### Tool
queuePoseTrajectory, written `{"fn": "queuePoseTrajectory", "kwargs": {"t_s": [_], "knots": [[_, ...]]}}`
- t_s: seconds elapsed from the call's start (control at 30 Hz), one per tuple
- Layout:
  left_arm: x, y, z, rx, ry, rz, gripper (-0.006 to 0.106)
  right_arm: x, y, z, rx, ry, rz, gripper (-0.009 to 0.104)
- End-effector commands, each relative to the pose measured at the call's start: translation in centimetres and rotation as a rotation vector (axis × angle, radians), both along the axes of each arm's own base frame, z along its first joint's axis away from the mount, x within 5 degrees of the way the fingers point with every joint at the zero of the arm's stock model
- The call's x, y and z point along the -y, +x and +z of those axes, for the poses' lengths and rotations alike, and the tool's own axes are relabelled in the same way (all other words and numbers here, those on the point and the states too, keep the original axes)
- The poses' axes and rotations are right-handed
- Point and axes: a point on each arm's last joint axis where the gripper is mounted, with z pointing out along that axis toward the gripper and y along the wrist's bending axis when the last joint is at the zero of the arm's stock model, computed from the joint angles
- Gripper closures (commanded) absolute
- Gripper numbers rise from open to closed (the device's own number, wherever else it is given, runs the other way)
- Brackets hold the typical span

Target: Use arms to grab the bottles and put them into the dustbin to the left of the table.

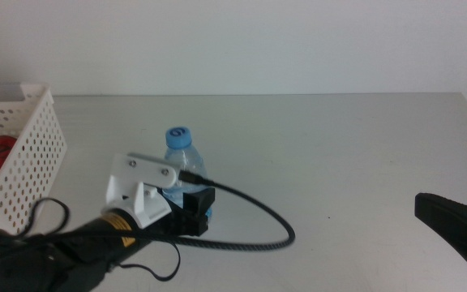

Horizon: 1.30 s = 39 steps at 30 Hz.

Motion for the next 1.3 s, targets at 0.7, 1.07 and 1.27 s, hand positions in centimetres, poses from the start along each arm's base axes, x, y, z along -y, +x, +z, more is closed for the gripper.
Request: {"fn": "queuePoseTrajectory", "kwargs": {"t_s": [0.7, 1.07, 1.27], "knots": [[-11.7, 4.0, 25.1, -0.431, 0.403, 0.321, 0.102, 0.0, 0.1, 1.6, 0.089, 0.042, -0.004, 0.008], [-21.6, 7.4, 22.3, -0.589, 0.463, 0.505, 0.102, 0.0, 0.1, 1.6, 0.091, 0.039, -0.004, 0.008], [-23.1, 10.3, 19.3, -0.609, 0.483, 0.507, 0.102, 0.0, 0.1, 1.6, 0.091, 0.039, -0.004, 0.008]]}}
